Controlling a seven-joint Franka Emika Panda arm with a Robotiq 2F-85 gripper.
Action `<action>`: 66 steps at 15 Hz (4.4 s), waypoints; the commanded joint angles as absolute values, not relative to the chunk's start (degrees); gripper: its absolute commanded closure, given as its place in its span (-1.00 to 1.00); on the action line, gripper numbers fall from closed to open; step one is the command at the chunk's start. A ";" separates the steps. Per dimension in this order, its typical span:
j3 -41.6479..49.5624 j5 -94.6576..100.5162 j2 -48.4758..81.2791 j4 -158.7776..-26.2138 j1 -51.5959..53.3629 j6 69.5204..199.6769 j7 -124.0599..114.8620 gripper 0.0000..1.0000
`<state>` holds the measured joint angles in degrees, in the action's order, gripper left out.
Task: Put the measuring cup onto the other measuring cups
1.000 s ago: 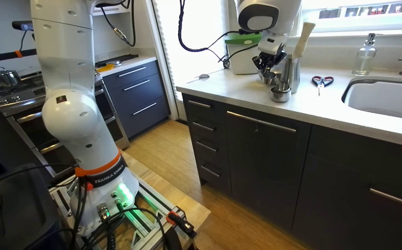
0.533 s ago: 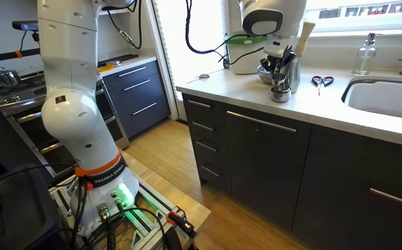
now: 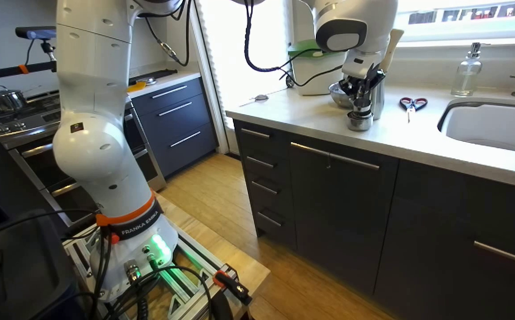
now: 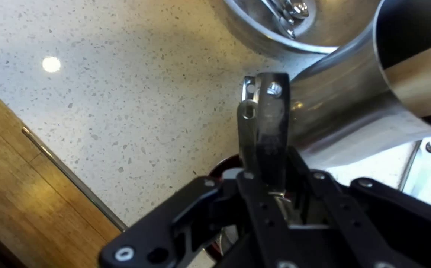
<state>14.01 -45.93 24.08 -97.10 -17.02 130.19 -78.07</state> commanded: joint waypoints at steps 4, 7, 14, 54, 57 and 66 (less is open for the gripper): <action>13.63 -47.28 25.95 -95.58 -18.08 131.59 -79.34 0.89; 13.43 -47.26 26.53 -95.19 -18.14 131.36 -79.43 0.89; 12.62 -46.86 27.20 -94.67 -18.00 130.32 -78.73 0.89; 13.31 -36.36 25.34 -95.83 -13.85 128.86 -75.20 -0.49; 13.22 -33.81 25.90 -95.52 -12.88 130.17 -77.78 -0.25; 13.38 -24.37 27.90 -94.94 -10.68 137.63 -86.07 0.15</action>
<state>13.04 -27.74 26.51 -95.80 -11.36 136.30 -82.68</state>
